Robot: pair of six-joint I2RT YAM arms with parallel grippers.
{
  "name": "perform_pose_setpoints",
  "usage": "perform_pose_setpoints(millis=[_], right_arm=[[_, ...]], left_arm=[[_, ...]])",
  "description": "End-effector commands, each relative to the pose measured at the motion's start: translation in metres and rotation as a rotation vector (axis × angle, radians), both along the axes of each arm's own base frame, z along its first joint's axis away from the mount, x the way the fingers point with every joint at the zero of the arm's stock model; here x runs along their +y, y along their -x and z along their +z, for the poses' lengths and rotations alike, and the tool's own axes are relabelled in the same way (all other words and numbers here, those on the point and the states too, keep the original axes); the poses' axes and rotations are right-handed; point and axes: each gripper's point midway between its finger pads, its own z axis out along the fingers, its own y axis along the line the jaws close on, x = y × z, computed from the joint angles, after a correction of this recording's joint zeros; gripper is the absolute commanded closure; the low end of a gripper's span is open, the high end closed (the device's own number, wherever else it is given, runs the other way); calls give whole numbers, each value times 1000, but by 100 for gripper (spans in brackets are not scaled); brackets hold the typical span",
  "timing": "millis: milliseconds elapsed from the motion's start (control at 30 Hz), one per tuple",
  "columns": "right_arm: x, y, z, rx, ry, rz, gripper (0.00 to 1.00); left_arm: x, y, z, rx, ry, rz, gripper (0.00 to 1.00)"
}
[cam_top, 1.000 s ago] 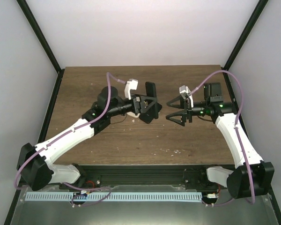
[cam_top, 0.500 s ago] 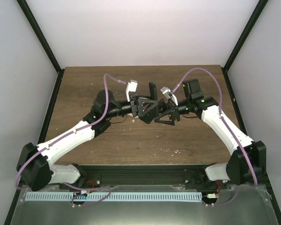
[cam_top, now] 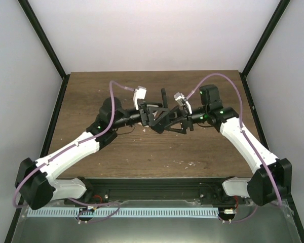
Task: Take the phone out of the phone case
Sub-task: Pick up the phone at the center of the board.
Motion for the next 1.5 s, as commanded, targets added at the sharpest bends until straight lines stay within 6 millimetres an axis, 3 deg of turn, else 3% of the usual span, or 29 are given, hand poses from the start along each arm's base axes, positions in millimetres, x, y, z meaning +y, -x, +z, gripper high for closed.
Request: perform_pose_setpoints(millis=[0, 133, 267, 433, 667, 800, 933, 1067, 1233, 1333, 1433, 1467], right_arm=[[-5, -27, -7, -157, 107, -210, 38], [-12, -44, -18, -232, 192, -321, 38], [-17, -53, -24, -295, 264, -385, 38], [-26, -67, -33, -340, 354, -474, 39], [-29, -72, -36, -366, 388, -496, 39], [-34, -80, -41, -368, 422, -544, 39], [-37, -85, -43, -372, 435, -571, 38], [-39, -88, -44, -387, 441, -592, 38], [-39, -88, -49, -372, 450, -591, 37], [-38, -85, -49, -360, 446, -577, 31], [-32, -70, -41, -354, 405, -512, 14], [-29, -61, -36, -360, 378, -472, 4]], left_arm=[[26, -10, 5, -62, -82, 168, 2], [36, -24, 2, -42, -149, 275, 0], [29, -43, -5, 34, -185, 315, 5], [9, -54, -10, 82, -179, 288, 22], [-8, -64, -22, 133, -183, 261, 46], [-15, -66, -27, 140, -183, 246, 71], [-19, -72, -32, 160, -183, 248, 73], [-29, -77, -33, 183, -187, 224, 61], [-33, -80, -35, 187, -176, 221, 88], [-27, -77, -33, 178, -171, 231, 93], [-13, -70, -27, 133, -181, 241, 97], [-7, -66, -31, 115, -200, 234, 98]])
